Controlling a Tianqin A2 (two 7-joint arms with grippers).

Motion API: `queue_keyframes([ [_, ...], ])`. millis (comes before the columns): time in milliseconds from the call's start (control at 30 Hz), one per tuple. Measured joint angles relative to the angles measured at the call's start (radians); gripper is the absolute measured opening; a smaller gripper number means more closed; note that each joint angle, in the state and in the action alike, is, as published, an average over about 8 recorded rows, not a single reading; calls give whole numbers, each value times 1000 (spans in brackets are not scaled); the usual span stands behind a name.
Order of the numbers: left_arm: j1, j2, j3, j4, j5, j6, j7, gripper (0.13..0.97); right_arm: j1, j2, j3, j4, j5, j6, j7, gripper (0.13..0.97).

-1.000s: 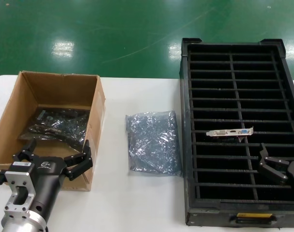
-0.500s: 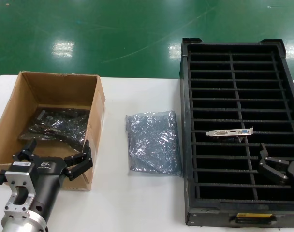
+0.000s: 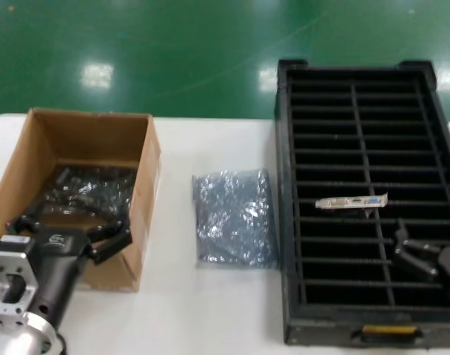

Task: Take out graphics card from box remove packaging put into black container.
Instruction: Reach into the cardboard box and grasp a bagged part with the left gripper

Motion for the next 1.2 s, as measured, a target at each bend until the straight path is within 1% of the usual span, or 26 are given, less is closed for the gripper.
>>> queue_keyframes([
  [67, 5, -26, -13, -29, -13, -1, -8, 966, 0, 0, 0, 0, 0, 0, 0, 966],
  [200, 9, -61, -67, -77, -16, 11, -11, 966, 0, 0, 0, 0, 0, 0, 0, 966],
  [267, 5, -90, -87, -90, -18, 8, -9, 966, 0, 0, 0, 0, 0, 0, 0, 966],
  [333, -5, -128, -97, -94, -22, -2, -4, 966, 0, 0, 0, 0, 0, 0, 0, 966],
  [400, -22, -168, -100, -88, -25, -15, 5, 966, 0, 0, 0, 0, 0, 0, 0, 966],
  [467, -51, -199, -103, -69, -16, -19, 24, 966, 0, 0, 0, 0, 0, 0, 0, 966],
  [533, -90, -215, -109, -34, 3, -7, 57, 966, 0, 0, 0, 0, 0, 0, 0, 966],
  [567, -113, -217, -112, -11, 15, 5, 80, 966, 0, 0, 0, 0, 0, 0, 0, 966],
  [633, -163, -211, -120, 45, 44, 43, 138, 966, 0, 0, 0, 0, 0, 0, 0, 966],
  [700, -217, -195, -128, 108, 72, 94, 210, 966, 0, 0, 0, 0, 0, 0, 0, 966],
  [800, -304, -164, -137, 218, 114, 184, 339, 966, 0, 0, 0, 0, 0, 0, 0, 966],
  [900, -395, -130, -147, 335, 157, 285, 475, 966, 0, 0, 0, 0, 0, 0, 0, 966],
  [1067, -556, -84, -160, 550, 213, 454, 708, 966, 0, 0, 0, 0, 0, 0, 0, 966],
  [1200, -687, -61, -161, 737, 233, 561, 896, 966, 0, 0, 0, 0, 0, 0, 0, 966],
])
